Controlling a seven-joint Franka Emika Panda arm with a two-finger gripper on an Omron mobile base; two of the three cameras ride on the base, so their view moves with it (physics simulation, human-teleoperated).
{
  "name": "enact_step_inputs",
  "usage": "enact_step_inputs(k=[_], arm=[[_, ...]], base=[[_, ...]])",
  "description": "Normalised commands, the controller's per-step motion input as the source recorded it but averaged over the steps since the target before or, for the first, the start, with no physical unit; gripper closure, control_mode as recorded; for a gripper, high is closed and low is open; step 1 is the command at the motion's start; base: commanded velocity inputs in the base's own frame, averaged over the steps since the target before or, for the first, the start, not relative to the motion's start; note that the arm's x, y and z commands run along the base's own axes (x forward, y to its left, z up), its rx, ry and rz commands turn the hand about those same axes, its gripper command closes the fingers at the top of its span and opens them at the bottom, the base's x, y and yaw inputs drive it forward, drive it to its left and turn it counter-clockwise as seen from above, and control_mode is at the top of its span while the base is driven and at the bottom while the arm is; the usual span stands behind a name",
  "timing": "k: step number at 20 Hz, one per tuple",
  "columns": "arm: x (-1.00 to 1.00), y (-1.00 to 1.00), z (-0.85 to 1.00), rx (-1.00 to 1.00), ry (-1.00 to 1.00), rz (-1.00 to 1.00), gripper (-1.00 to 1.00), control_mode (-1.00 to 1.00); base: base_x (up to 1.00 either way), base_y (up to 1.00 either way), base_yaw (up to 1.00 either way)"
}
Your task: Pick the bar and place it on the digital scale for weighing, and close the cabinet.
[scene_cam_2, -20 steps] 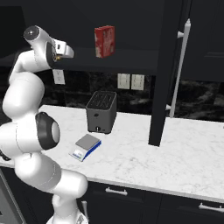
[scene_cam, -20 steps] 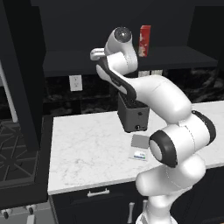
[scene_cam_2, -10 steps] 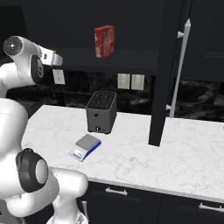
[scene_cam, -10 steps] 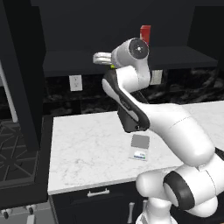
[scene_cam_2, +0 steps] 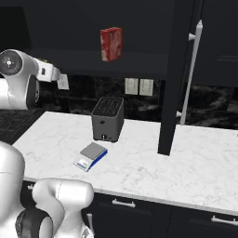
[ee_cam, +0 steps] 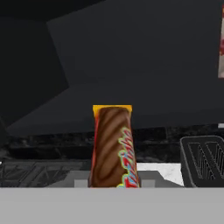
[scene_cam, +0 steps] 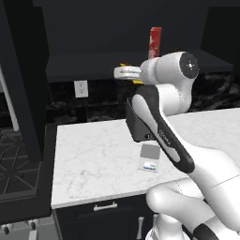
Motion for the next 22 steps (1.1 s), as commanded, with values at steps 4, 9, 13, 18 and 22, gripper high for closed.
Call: enact_step_inputs(k=[4,9,13,18,22], arm=[[-1.0,-0.57,-0.04,0.0,-0.08,0.23,1.0,-1.0],[-1.0,-0.68,-0.4,0.0,-0.13,0.31,1.0,-1.0],[-0.96,-0.62,-0.65,0.0,-0.07,0.33,1.0,-1.0],[-0.25,-0.44,-0.88,-0.09,0.01,0.26,1.0,-1.0],[-0.06,-0.16,-0.89,-0.23,0.04,0.23,1.0,-1.0]], base=[[0.0,0.0,0.0],[0.0,0.0,0.0],[0.0,0.0,0.0],[0.0,0.0,0.0],[0.0,0.0,0.0]])
